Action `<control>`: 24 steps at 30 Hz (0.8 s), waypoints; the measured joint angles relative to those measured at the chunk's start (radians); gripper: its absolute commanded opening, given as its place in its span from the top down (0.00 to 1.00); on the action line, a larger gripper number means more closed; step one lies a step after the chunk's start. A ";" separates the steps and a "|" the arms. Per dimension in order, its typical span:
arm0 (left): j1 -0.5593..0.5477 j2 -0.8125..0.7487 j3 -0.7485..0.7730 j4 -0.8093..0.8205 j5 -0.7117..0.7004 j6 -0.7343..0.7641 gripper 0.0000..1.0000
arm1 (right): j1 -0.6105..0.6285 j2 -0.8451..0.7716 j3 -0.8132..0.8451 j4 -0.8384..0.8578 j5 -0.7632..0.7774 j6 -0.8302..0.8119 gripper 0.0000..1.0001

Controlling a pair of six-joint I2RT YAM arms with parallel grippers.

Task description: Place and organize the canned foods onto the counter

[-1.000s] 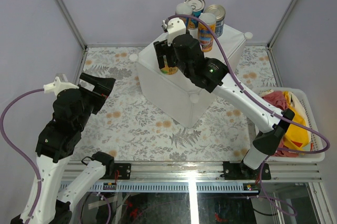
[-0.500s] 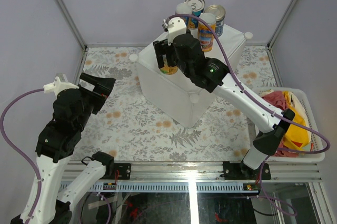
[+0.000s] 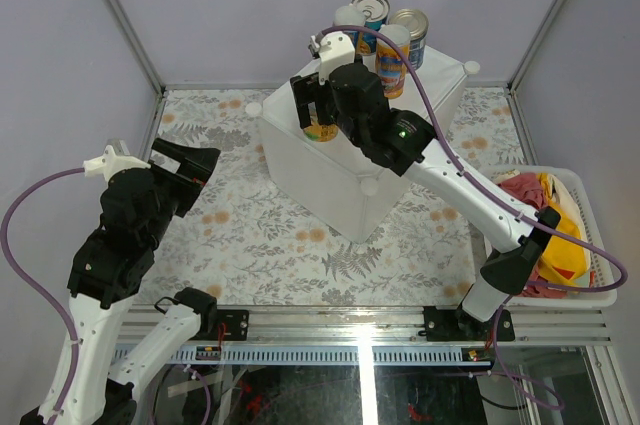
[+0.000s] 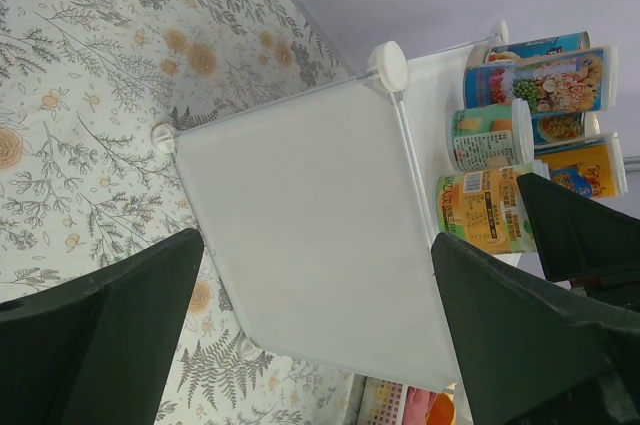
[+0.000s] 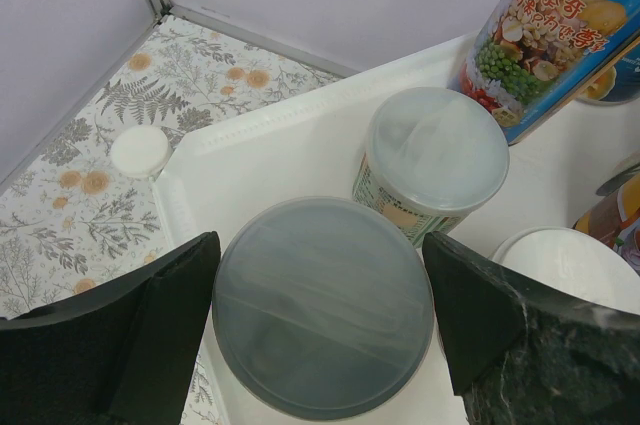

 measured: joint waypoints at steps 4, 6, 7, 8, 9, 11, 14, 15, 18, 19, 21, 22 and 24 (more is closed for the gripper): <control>0.000 0.000 0.000 0.000 0.001 0.000 0.02 | 0.000 0.000 0.000 0.001 0.000 0.000 0.10; 0.000 0.000 0.000 0.000 0.002 0.000 0.02 | 0.000 0.000 0.000 0.002 0.000 0.000 0.10; 0.000 0.000 0.000 0.000 0.002 0.000 0.02 | 0.000 -0.001 0.000 0.003 0.000 0.000 0.10; 0.000 0.000 0.000 0.000 0.002 0.000 0.02 | 0.000 -0.002 0.000 0.005 0.000 0.000 0.10; 0.000 0.000 0.000 0.000 0.002 0.000 0.02 | 0.000 -0.003 0.000 0.008 0.000 0.000 0.10; 0.000 0.000 0.000 0.000 0.002 0.000 0.02 | 0.000 -0.007 0.000 0.010 0.000 0.000 0.10; 0.000 0.000 0.000 0.000 0.002 0.000 0.02 | 0.000 -0.014 0.001 0.018 0.000 -0.001 0.08; 0.000 0.000 0.000 0.000 0.002 0.000 0.02 | 0.000 -0.017 0.002 0.020 0.000 -0.001 0.08; 0.000 0.000 0.000 0.000 0.002 0.000 0.02 | 0.000 -0.021 0.013 0.027 0.000 -0.003 0.05; 0.000 0.000 0.000 0.000 0.001 0.000 0.02 | 0.000 -0.022 0.014 0.031 -0.001 -0.003 0.05; 0.000 0.002 0.000 0.001 0.001 0.001 0.02 | 0.000 -0.032 0.014 0.039 -0.001 -0.006 0.05; 0.000 0.003 0.000 0.002 0.000 0.003 0.02 | 0.000 -0.039 0.014 0.041 -0.001 -0.007 0.05; 0.000 0.010 0.000 0.010 -0.002 0.010 0.02 | 0.000 -0.055 0.014 0.047 0.000 -0.008 0.04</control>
